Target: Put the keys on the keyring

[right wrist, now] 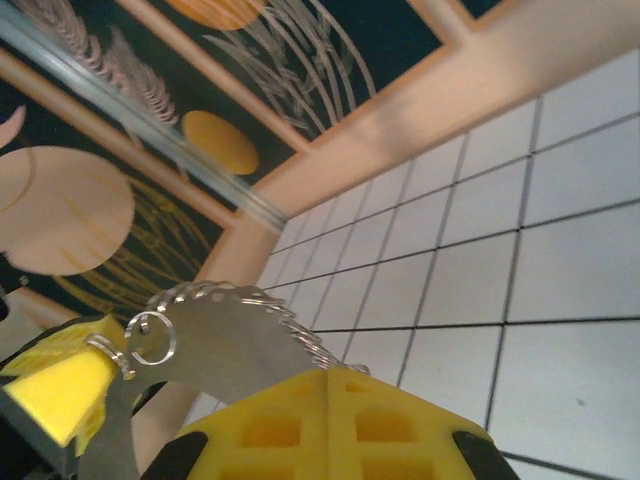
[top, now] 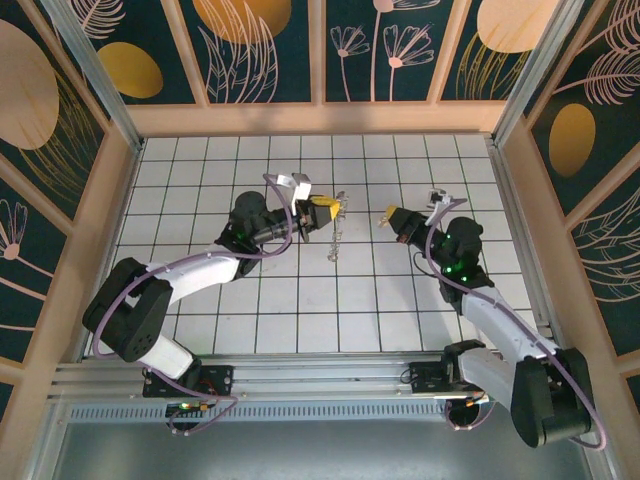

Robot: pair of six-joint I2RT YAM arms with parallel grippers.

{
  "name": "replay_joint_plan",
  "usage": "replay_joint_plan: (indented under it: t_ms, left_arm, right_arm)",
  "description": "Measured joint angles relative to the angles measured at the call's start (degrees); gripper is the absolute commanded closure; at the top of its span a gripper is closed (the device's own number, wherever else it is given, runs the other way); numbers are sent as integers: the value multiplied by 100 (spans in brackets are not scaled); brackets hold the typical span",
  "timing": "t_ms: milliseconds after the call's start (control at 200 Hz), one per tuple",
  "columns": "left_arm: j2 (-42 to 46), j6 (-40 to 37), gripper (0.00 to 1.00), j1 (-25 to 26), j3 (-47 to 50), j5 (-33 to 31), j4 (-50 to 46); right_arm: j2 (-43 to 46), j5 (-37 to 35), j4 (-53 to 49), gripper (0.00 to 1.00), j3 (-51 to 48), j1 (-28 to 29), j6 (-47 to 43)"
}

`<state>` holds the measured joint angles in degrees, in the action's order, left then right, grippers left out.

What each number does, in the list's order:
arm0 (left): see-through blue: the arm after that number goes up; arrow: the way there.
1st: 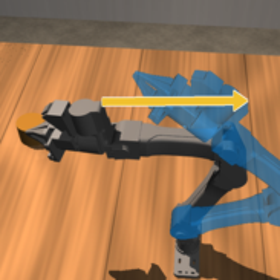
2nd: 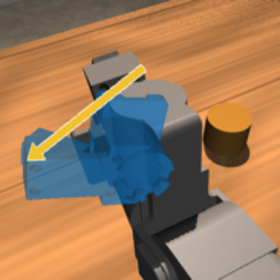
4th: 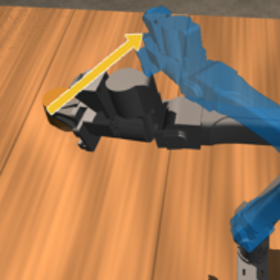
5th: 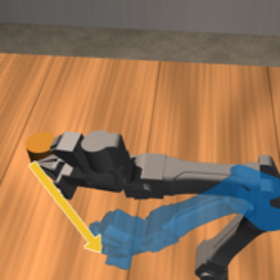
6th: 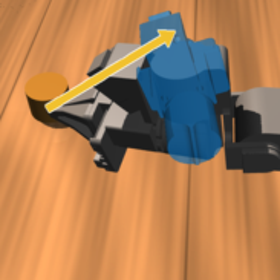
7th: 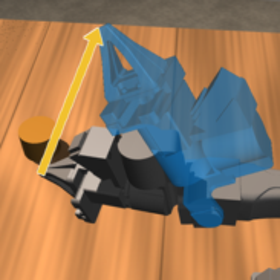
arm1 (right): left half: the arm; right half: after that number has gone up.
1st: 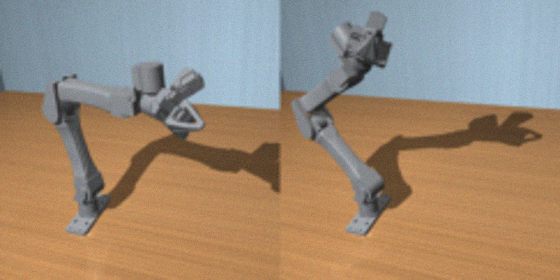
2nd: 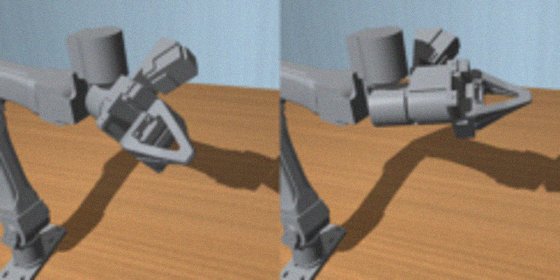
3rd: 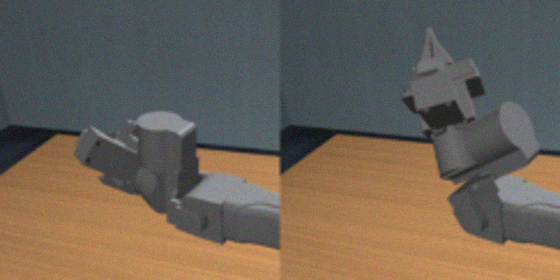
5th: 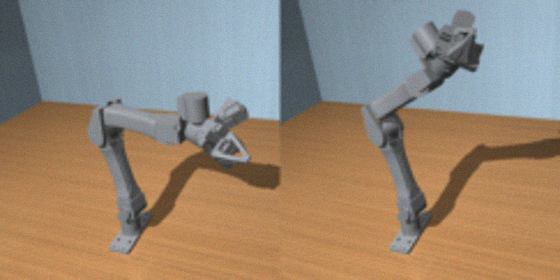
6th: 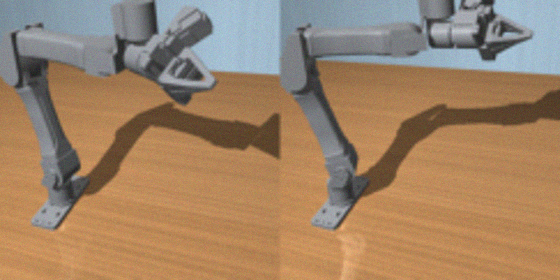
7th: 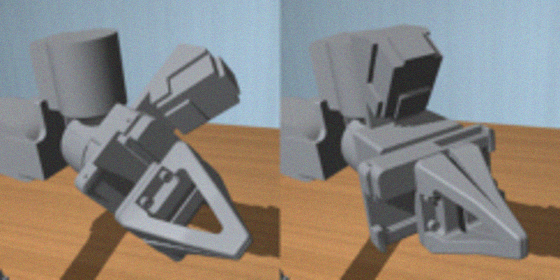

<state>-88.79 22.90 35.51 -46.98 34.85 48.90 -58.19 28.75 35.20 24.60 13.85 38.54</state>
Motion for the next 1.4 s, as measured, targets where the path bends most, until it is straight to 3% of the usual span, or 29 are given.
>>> replay_joint_plan:
  t_ms: [506, 1016, 1401]
  left_arm:
    - [-354, -341, 100, 0, -857, 350, -695]
    - [-892, -472, 100, 0, -1950, 518, -2516]
    - [-894, -533, 100, 0, -1967, 809, -2839]
  right_arm:
    - [-573, 1038, 1993, 100, 11, -57, -197]
    - [-1043, 1316, 2476, 100, 160, 181, -466]
    - [-1443, 1335, 2549, 100, 442, 299, -568]
